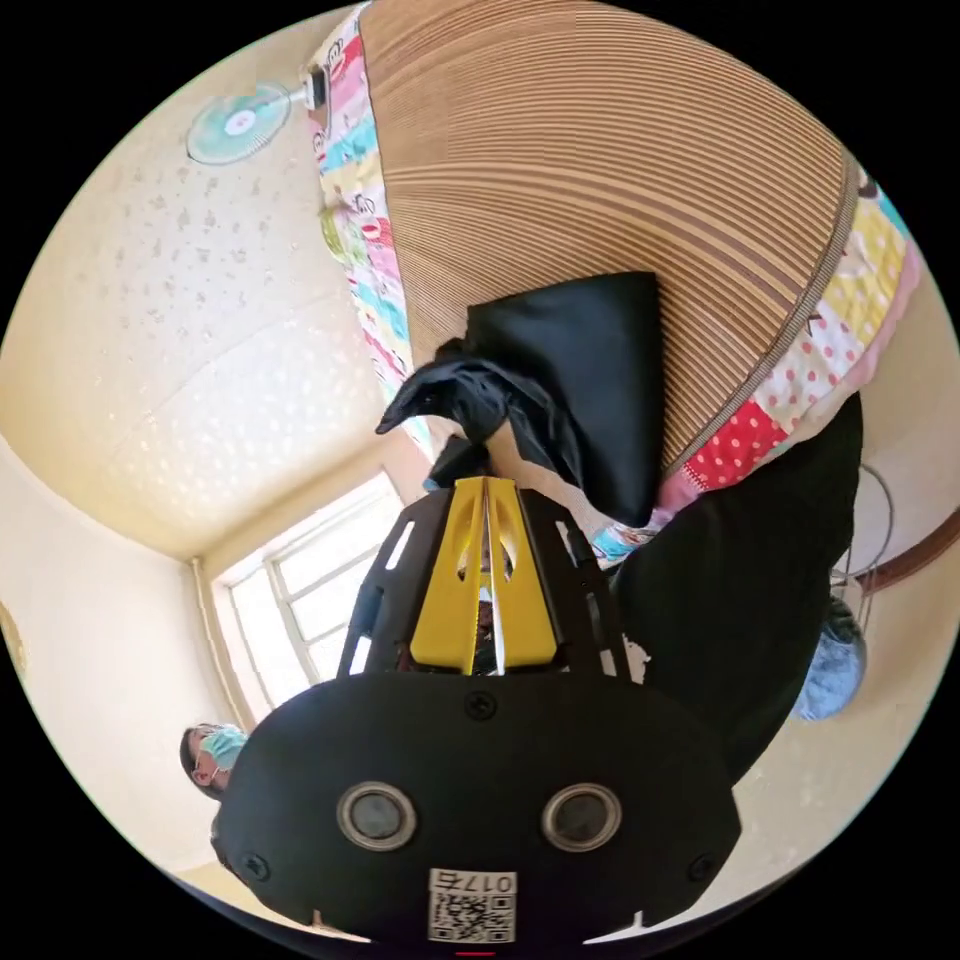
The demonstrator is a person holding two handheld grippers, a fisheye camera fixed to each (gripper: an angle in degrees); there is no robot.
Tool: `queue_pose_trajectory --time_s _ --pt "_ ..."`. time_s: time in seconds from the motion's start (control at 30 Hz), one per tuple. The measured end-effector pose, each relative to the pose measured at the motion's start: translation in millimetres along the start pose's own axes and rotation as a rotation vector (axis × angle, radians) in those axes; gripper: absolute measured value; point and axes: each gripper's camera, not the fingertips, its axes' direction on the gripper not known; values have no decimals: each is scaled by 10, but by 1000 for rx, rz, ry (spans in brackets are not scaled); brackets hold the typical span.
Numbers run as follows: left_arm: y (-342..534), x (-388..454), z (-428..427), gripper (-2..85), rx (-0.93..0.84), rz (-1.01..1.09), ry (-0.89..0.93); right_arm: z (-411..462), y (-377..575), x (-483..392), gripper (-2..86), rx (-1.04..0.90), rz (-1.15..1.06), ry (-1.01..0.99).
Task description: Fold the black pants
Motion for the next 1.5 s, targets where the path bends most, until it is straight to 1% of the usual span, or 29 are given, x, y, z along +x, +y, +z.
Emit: queue_pose_trajectory --time_s 0.13,0.17,0.2,0.23,0.3,0.33,0.4,0.43,0.5,0.53,0.57,0.6,0.63,0.67,0.7,0.73,0.77,0.83,0.9,0.93,1.0,1.03,1.1,1.13,1.17,1.3,1.33,1.4,1.5 --pt "531 -488 -777 -10 255 -109 73 825 -331 -138 67 -89 -76 223" --pt "697 -589 -943 -10 311 -145 61 1182 -424 -320 88 -116 -161 374" --pt "775 -628 -1010 -10 335 -162 53 1625 -481 -574 107 -154 -296 559" --pt "936 -698 -1128 -10 385 -197 35 1870 -488 -703 115 -173 -370 660" --pt "1163 -781 -1237 -10 458 -247 27 2991 -390 -1097 139 -260 -691 1089" --pt "1298 -831 -1263 -10 503 -279 38 3276 -341 -1148 141 -273 -770 1186" --pt "1468 -892 -1239 -10 564 -314 73 4344 -109 -1195 144 -279 -1093 1484" --pt "1564 -920 -1185 -10 600 -335 94 4582 -47 -1175 144 -274 -1176 1535" --pt "1672 -949 -1066 -9 636 -364 111 5477 145 -935 145 -307 -1470 1701" --pt "1728 -970 -966 -9 651 -384 116 5689 169 -825 146 -363 -1524 1734" --pt "1774 -1000 -858 -9 662 -402 124 6091 174 -536 145 -510 -1582 1829" --pt "1792 -1018 -804 -9 668 -410 129 6435 115 -168 142 -626 -1591 2004" --pt "1821 -1065 -694 -9 679 -424 138 6570 72 28 131 -663 -1592 2109" --pt "1835 -1129 -590 -8 686 -440 149 6753 10 377 109 -664 -1629 2295" --pt "1836 -1167 -539 -8 689 -448 155 6852 10 604 74 -614 -1697 2394" --pt "1826 -1253 -447 -8 693 -462 172 6895 25 675 56 -611 -1710 2405" --pt "1801 -1333 -377 -7 703 -465 190 6983 81 701 48 -590 -1681 2356" --pt "1730 -1427 -312 -3 722 -445 207 7033 237 472 41 -457 -1592 2145" --pt "1604 -1505 -270 4 719 -422 199 6804 643 29 33 -170 -1581 1872" --pt "1496 -1536 -252 16 707 -408 174 6716 795 -63 31 -92 -1613 1826" --pt "1292 -1544 -234 46 681 -381 109 6357 1485 -328 23 160 -1728 1682" --pt "1131 -1525 -220 66 657 -360 54 6275 1668 -372 21 215 -1753 1653" --pt "873 -1464 -184 88 618 -321 -35 5975 2433 -501 17 445 -1840 1551" --pt "702 -1398 -147 96 600 -291 -100 5899 2630 -530 16 504 -1855 1520" --pt "540 -1318 -97 103 588 -256 -158 5745 3025 -585 15 625 -1865 1459" --pt "116 -1149 151 139 560 -173 -240 5191 4313 -692 13 1033 -1837 1232" --pt "1 -1090 250 152 562 -145 -248 5118 4496 -692 13 1089 -1836 1199" --pt "-150 -929 386 160 566 -84 -287 4888 5205 -662 12 1299 -1843 1104" --pt "-239 -397 529 162 635 62 -442 4673 5981 -613 12 1519 -1838 1021"
